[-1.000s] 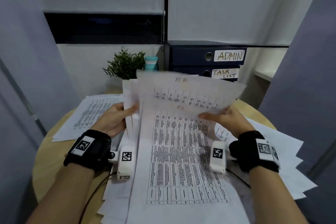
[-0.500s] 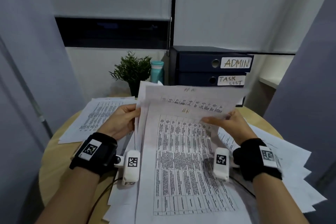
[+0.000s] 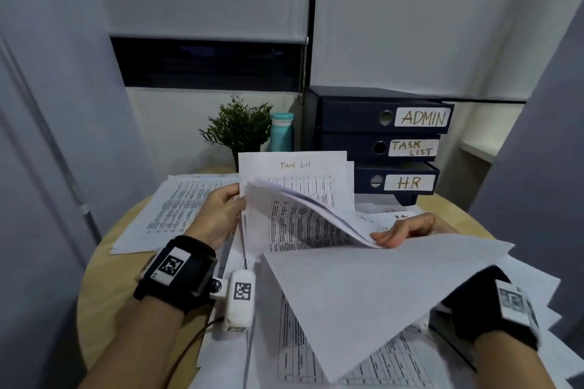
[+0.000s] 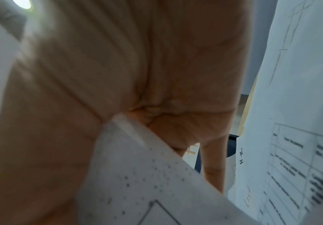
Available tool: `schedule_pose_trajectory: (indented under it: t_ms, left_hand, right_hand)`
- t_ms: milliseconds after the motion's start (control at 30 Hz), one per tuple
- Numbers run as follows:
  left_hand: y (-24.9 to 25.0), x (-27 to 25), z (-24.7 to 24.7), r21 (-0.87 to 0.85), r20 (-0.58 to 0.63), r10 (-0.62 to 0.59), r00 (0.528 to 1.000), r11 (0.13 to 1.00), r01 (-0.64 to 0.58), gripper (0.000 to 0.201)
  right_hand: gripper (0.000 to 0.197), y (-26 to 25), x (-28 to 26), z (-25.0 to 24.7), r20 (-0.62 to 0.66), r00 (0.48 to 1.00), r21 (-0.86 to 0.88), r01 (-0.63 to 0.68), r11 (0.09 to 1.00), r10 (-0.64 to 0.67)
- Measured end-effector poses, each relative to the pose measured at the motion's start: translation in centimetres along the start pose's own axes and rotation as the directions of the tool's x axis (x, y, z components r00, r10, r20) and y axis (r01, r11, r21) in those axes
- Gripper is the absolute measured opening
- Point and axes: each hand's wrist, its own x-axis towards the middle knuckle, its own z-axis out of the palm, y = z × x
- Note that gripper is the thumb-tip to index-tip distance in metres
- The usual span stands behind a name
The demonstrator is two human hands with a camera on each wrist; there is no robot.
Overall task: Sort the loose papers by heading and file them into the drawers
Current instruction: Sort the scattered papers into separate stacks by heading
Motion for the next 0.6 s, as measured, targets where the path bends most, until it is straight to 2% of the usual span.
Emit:
schedule_pose_trajectory:
  t_ms: [100,167,233,300,367,433,500,600]
  left_hand:
    - [0.0,0.2,-0.3,0.183,-0.062,0.101,0.993,0.979,-0.088,0.027]
    - [0.1,0.3,-0.2,0.291,-0.136,0.191,0.972,0.946,-0.145,0.023]
    - [0.5,0.1,0.4,0.225,-0.105,0.217,0.971,0.956,-0.189,0.02]
    - [0.9,-0.3,1.0,0.131,-0.042,0.162,0.986,0.979,-0.155,0.026]
    - [0.9,-0.5,1.1,0.07,0.045,0.078,0.996,0.994,-0.081,0.032]
    - [0.5,-0.4,1.1,-0.03,0.158,-0.03,0.987,0.999,0.035,0.042]
    - [0.3,-0.3,1.2,-0.109,0.24,-0.09,0.967,0.987,0.119,0.05]
    - [0.3,-0.7,1.5,-0.061,0.293,-0.099,0.951,0.991,0.122,0.056]
  right_hand:
    - [0.024,0.0,0.3,-0.4,0.023,0.998,-0.044,0.054,0.998,-0.053]
    - [0.028,-0.4,0.4,-0.5,0.037,0.996,-0.095,0.084,0.992,-0.081]
    - [0.037,-1.3,0.3,-0.1,-0.035,0.996,-0.065,0.074,0.995,-0.076]
    - [0.043,-1.7,0.3,0.4,-0.115,0.988,-0.049,0.101,0.994,-0.106]
    - [0.046,-1.8,0.5,1.2,-0.14,0.98,-0.1,0.127,0.987,-0.141]
    - [0.051,-1.9,0.8,1.7,-0.169,0.982,-0.104,0.071,0.992,-0.088]
    - [0.054,-1.9,1.1,1.7,-0.145,0.989,-0.119,0.024,0.993,-0.041]
    - [0.05,-1.5,1.3,1.2,-0.074,0.996,-0.156,0.036,0.987,-0.048]
